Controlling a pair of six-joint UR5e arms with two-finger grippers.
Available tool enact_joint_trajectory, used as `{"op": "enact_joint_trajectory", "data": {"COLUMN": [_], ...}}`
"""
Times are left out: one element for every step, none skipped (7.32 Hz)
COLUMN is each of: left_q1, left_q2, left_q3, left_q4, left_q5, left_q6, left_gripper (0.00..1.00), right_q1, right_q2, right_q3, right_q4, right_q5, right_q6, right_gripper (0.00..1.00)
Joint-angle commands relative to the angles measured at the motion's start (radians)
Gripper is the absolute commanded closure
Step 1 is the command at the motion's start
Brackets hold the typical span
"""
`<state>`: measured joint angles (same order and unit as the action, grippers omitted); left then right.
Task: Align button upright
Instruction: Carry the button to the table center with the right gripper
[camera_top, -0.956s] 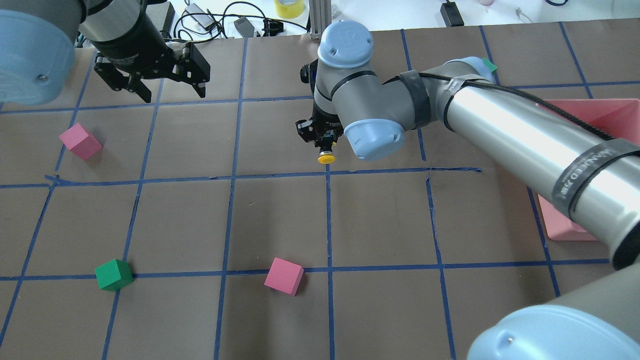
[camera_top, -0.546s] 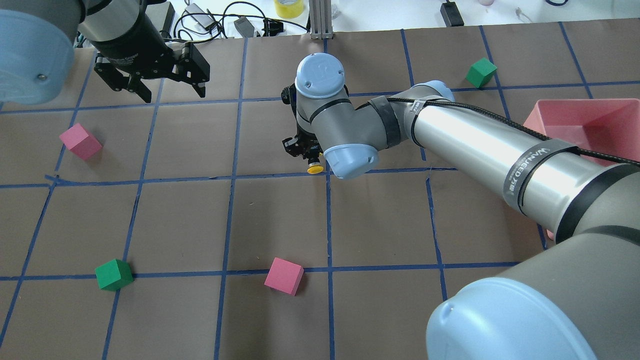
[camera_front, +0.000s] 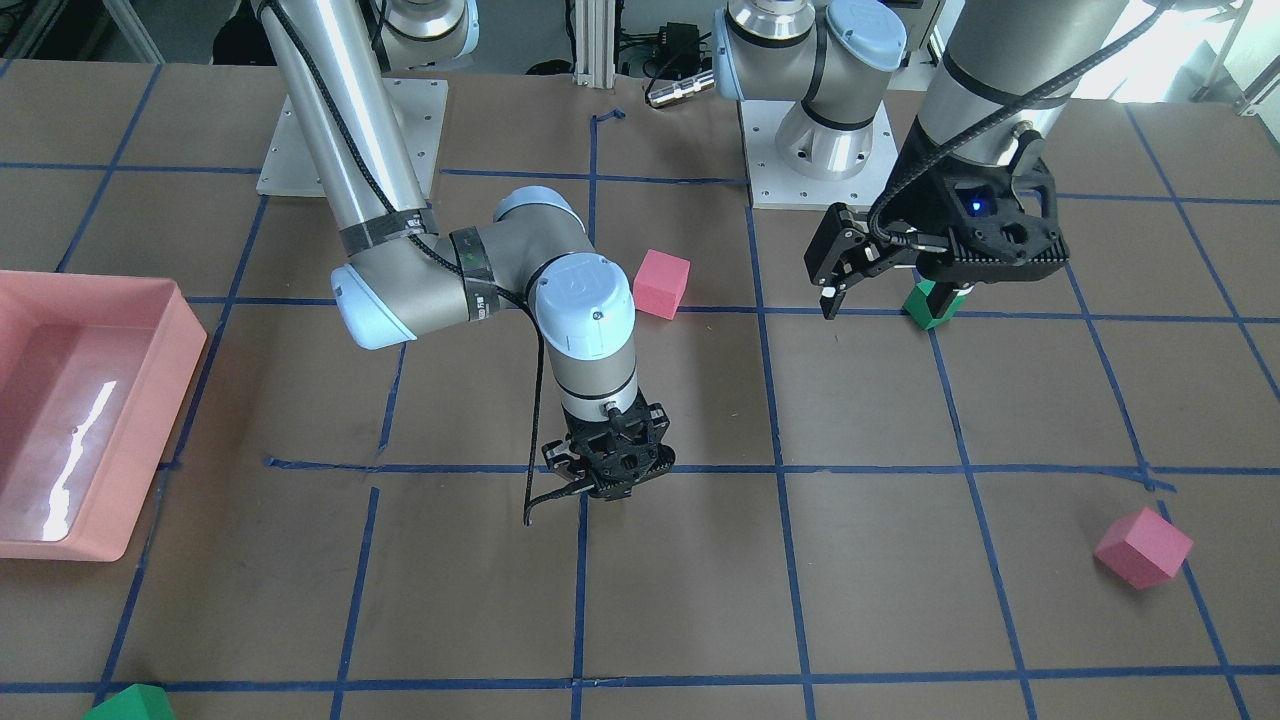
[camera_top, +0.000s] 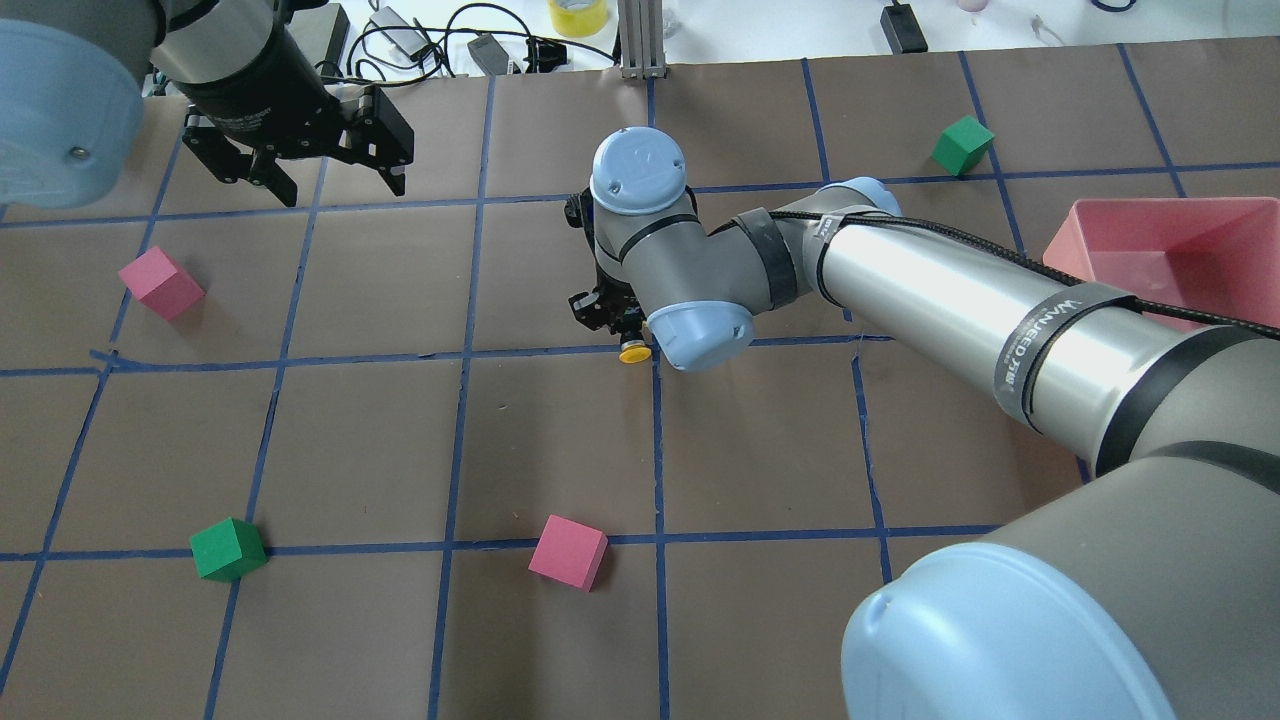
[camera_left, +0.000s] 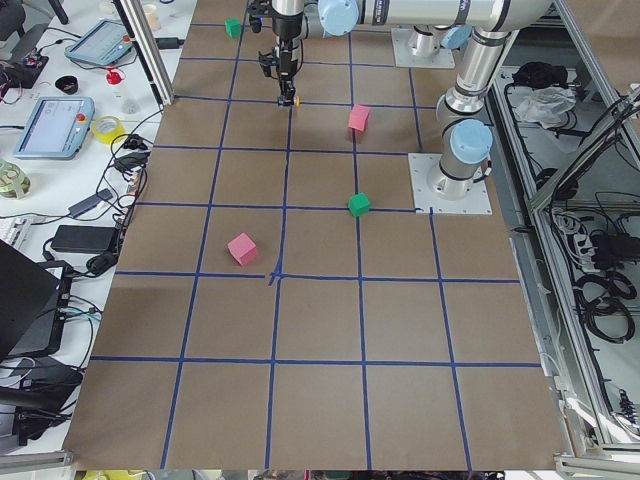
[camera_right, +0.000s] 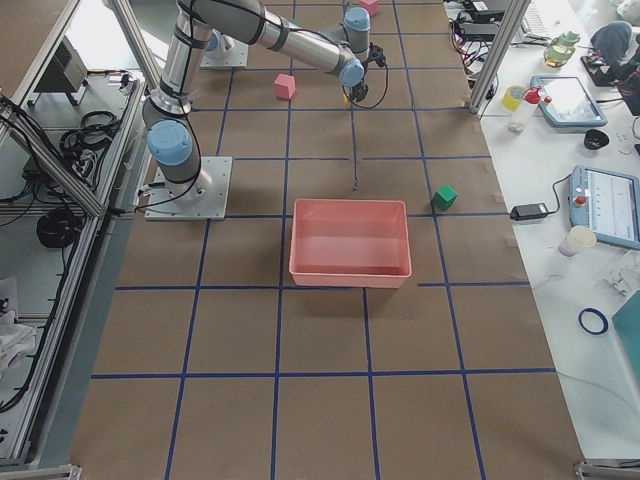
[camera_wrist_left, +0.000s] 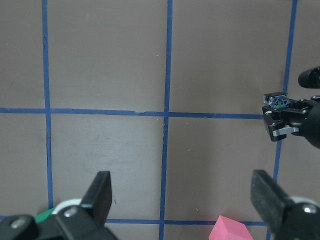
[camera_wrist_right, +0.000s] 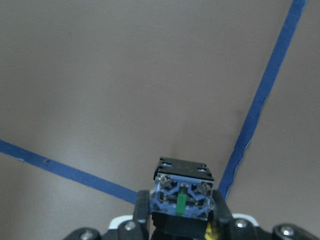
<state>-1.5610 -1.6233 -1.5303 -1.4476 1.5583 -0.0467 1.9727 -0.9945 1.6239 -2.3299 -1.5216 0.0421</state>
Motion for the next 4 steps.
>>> {"op": "enact_joint_trajectory", "data": {"left_q1": [0.005,0.010,0.010,0.010], "left_q2": [-0.001,-0.001,-0.001,-0.001], "left_q3": [0.002,0.002,0.002,0.002], "left_q4": [0.003,0.003,0.003,0.003], "left_q5": [-0.003,-0.007,-0.007,-0.007], "left_q6": [-0.002,-0.002,-0.002,-0.002], "left_gripper": [0.00,0.00,0.00,0.00], "right_q1": [0.000,0.000,0.000,0.000], "right_q2": [0.002,0.000,0.002,-0.001], "right_q3": [0.011,0.011,0.013,0.013], "right_q4": [0.003,0.003,0.003,0.001], "right_q5": [0.000,0.001,0.001,0.006], "right_q6": [-0.005,-0.011,-0.011,-0.011], "right_gripper": [0.99,0.88,0.61,0.07]}}
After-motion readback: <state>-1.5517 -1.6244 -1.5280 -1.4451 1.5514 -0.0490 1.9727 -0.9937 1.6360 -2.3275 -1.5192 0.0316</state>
